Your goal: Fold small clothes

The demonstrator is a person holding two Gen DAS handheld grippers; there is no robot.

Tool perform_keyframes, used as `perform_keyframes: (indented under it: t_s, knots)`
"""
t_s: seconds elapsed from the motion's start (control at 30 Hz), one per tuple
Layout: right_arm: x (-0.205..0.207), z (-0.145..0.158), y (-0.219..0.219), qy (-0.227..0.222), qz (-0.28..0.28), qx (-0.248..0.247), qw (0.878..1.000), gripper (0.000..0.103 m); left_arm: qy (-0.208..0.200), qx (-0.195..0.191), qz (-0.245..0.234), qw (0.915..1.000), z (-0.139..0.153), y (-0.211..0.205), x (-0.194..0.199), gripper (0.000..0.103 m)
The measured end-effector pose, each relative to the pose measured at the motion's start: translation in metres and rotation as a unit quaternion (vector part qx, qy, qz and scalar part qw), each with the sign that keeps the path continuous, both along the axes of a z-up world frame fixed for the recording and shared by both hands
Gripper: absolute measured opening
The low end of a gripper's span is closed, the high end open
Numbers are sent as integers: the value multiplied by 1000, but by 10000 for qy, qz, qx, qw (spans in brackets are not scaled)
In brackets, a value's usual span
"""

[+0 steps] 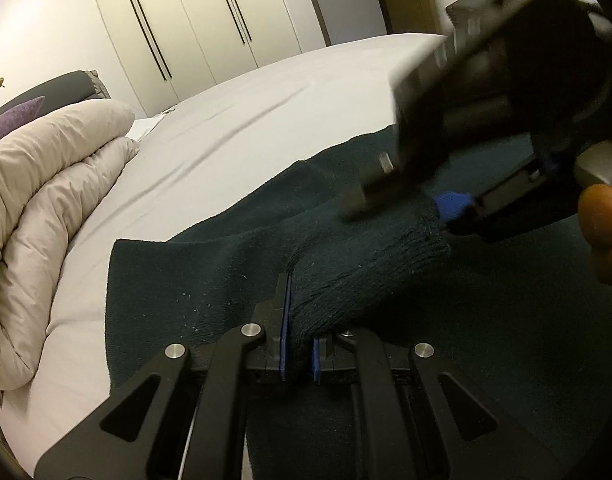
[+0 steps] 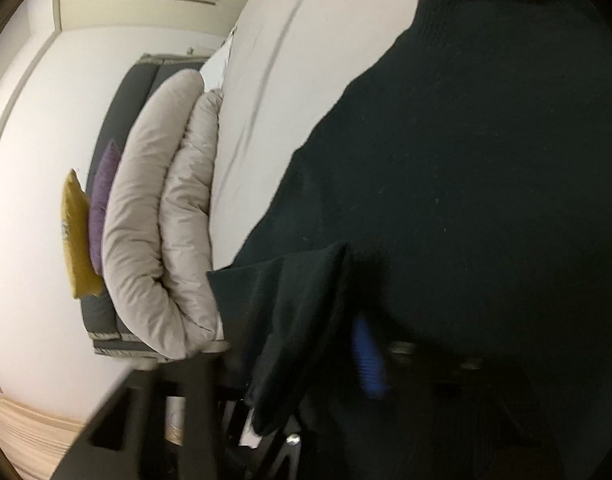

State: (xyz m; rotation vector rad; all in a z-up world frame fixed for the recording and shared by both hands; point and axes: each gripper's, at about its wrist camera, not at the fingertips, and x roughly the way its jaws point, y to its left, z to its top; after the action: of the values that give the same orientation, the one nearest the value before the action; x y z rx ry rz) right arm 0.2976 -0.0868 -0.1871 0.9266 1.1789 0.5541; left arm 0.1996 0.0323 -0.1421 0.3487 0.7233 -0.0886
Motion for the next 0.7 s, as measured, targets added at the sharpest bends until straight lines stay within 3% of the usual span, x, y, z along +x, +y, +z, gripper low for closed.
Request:
perform_keyframes:
  t_s: [0.13, 0.2, 0.27, 0.37, 0.43, 0.47, 0.5, 0.7]
  knots:
    - [-3, 10, -3, -340, 98, -370, 9987, 10, -15, -69, -71, 10000, 4, 1, -4, 9]
    - [-5, 18, -10, -478, 90, -457, 9978, 10, -24, -299, -221, 9993, 12, 3, -7, 11]
    - [-8, 28, -21, -636, 35, -572, 9963, 9, 100, -906, -408, 9950, 26, 14, -8, 15]
    - [-16, 41, -52, -803, -142, -703, 9942, 9, 33, -1969, -667, 9781, 50, 44, -8, 18]
    - [-23, 47, -82, -871, -339, -806, 9924, 9, -252, -2379, -442, 9699, 64, 72, -7, 31]
    - [-25, 48, -95, -871, -439, -860, 9915, 9, -397, -2454, -184, 9684, 66, 86, -5, 52]
    - [-27, 47, -110, -844, -561, -869, 9911, 9, -498, -2531, 87, 9661, 67, 102, -1, 63]
    - [-44, 34, -189, -602, -1154, -1239, 9837, 9, -357, -3145, 831, 9449, 56, 152, 18, 63]
